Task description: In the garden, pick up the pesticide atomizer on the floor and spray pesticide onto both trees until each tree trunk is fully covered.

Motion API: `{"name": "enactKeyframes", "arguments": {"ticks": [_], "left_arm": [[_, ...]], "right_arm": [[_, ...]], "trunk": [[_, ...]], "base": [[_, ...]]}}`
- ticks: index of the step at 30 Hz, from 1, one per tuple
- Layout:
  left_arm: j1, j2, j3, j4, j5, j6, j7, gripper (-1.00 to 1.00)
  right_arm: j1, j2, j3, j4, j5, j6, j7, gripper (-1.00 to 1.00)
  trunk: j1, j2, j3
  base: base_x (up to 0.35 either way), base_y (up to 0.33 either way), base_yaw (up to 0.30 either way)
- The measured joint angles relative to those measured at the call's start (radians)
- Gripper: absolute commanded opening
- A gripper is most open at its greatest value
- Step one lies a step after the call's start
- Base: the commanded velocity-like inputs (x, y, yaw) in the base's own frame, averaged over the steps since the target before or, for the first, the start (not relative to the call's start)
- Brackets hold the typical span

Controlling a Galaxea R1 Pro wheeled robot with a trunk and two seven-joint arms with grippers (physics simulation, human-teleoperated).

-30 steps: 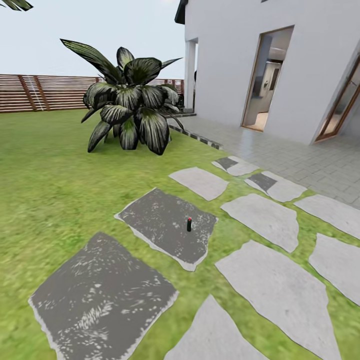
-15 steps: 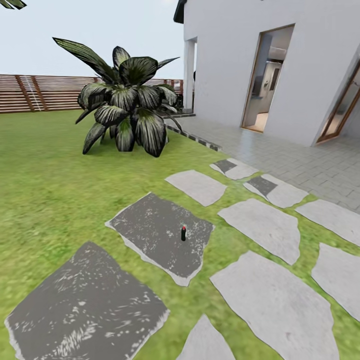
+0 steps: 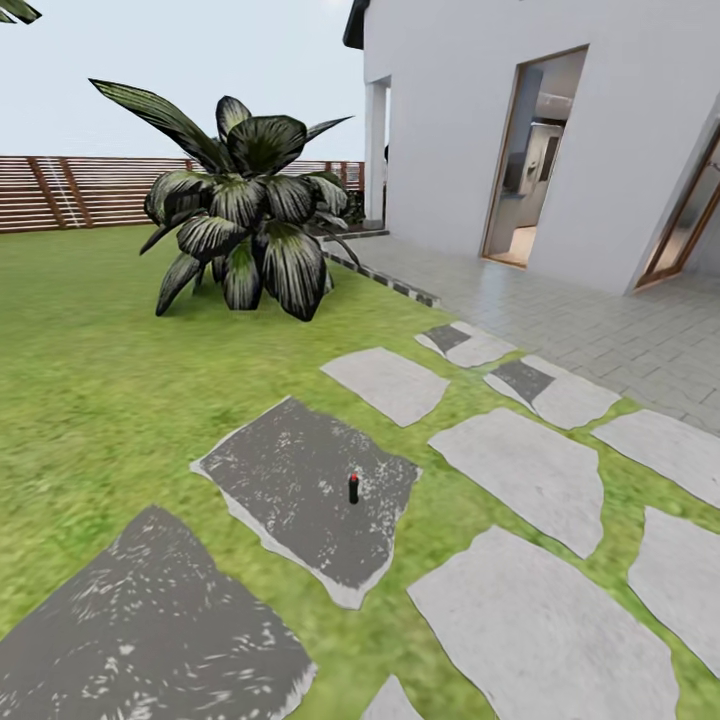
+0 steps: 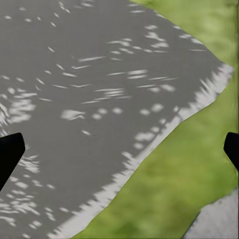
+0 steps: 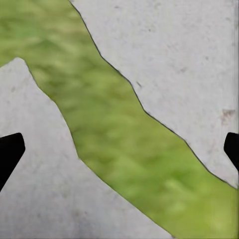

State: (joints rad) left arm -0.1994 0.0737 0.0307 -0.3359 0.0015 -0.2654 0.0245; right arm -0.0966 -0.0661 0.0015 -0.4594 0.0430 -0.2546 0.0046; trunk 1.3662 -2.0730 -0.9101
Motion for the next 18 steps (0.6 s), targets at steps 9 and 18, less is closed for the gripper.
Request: {"name": "enactKeyframes", "arguments": {"ticks": [9, 18], "left_arm": [[0.0, 0.0, 0.0, 0.0, 0.0, 0.0, 0.0, 1.0], [0.0, 0.001, 0.0, 0.0, 0.0, 0.0, 0.0, 1.0]], "right_arm": [[0.0, 0.0, 0.0, 0.0, 0.0, 0.0, 0.0, 1.0], [0.0, 0.0, 0.0, 0.0, 0.0, 0.0, 0.0, 1.0]], "trunk": [[0.0, 0.0, 0.0], [0.0, 0.0, 0.0]], "base": [[0.278, -0.165, 0.0], [0.278, -0.165, 0.0]]}}
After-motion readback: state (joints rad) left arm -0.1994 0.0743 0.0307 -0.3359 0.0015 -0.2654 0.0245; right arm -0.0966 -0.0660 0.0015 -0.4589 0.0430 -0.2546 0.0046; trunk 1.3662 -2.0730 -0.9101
